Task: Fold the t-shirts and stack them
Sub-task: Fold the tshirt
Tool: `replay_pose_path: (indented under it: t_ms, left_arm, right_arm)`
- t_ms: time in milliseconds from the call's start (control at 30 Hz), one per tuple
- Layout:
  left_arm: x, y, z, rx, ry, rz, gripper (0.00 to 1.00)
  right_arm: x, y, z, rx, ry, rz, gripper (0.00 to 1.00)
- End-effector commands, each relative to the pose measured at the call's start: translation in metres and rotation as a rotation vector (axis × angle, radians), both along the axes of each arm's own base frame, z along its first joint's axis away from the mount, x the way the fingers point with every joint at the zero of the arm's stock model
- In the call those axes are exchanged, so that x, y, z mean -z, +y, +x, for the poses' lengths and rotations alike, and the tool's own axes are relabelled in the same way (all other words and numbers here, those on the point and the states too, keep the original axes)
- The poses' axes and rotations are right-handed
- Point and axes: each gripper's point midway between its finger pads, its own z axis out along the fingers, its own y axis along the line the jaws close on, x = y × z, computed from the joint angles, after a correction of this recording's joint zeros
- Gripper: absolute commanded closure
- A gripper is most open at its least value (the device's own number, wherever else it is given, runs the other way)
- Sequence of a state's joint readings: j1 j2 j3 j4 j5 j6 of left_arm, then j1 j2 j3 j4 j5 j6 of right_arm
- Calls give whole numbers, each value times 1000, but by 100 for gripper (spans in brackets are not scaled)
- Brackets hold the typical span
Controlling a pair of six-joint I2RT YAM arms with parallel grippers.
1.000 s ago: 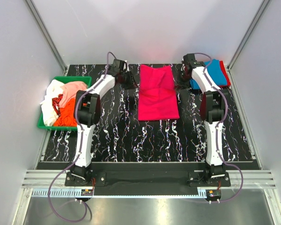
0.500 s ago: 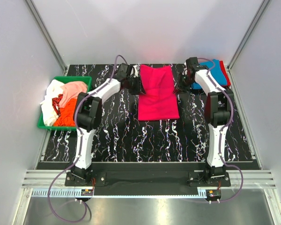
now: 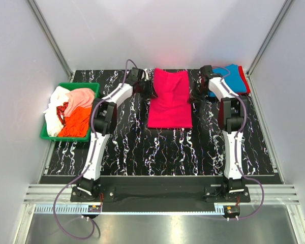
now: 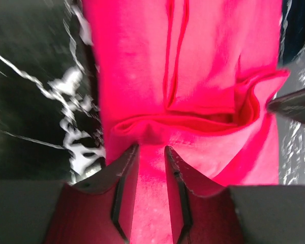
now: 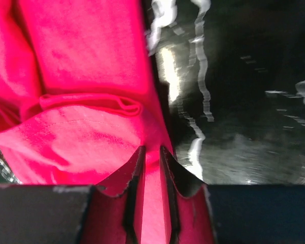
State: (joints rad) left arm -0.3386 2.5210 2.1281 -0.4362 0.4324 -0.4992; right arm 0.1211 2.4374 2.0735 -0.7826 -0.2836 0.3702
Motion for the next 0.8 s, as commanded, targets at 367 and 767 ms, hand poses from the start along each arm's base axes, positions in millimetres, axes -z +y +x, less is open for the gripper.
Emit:
replay_pose_path:
  t_ms: [367,767]
  left_arm:
    - [-121,43,-35,-50,-137,46,59]
    - [-41,34,-149,91,65,120,56]
  right_arm:
    - [-92,-13,-12,32,-126,18,65]
    - [-61,-16,-117,-79,17,33,59]
